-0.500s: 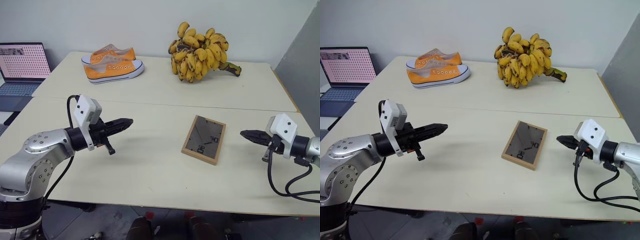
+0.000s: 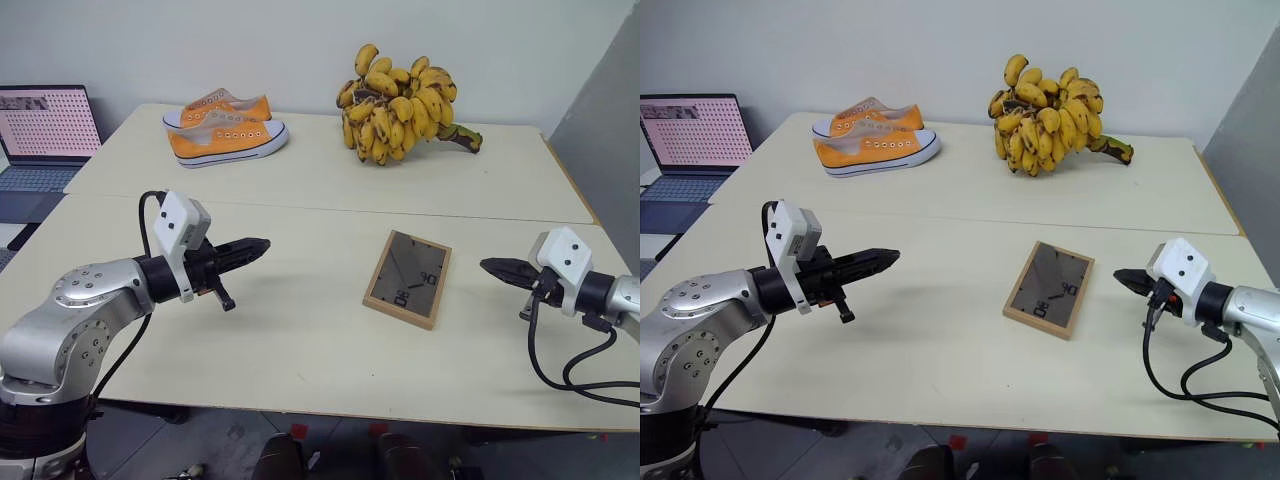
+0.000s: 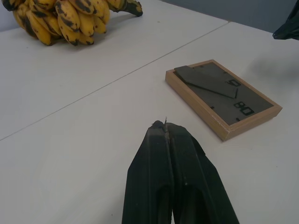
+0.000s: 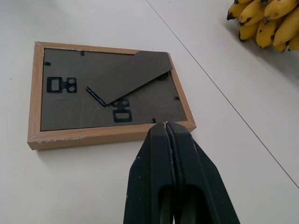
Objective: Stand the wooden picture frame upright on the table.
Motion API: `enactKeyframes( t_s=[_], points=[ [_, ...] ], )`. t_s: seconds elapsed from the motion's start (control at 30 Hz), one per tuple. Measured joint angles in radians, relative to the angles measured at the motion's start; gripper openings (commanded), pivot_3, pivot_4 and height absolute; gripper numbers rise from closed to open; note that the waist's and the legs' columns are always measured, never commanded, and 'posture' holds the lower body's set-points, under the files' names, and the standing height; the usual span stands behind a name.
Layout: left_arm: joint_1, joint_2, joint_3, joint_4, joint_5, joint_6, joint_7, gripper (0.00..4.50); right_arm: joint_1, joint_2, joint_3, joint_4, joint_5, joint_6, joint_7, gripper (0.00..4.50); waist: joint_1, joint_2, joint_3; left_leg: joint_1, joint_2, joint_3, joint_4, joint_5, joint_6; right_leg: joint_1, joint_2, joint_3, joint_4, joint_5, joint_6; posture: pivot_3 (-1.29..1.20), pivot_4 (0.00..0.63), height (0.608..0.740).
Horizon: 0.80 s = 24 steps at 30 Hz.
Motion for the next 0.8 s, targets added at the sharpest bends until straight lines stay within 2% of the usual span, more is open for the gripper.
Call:
enactKeyframes(
  t_s=[0.67,0.8],
  points=[
    [-0.047,-0.036,-0.069,0.052,-0.001,0.016,-0.033,0.00,-0.033,0.064,0.033,0.029,-0.076,-0.015,-0.080,0.02,0.002,0.000,0.000,0.001,0.000,-0.001,0.001,0.000,0.000,0.002,0.000,-0.001,0.001,0.000,0.000,0.00,0.150,0.740],
    [-0.067,-0.055,-0.127,0.126,0.050,-0.021,-0.055,0.00,-0.066,0.113,0.085,0.139,-0.151,-0.013,-0.151,0.02,0.001,0.000,0.000,0.003,0.000,-0.001,0.002,0.000,0.000,0.003,0.000,-0.001,0.001,0.001,0.000,0.00,0.150,0.740]
  ],
)
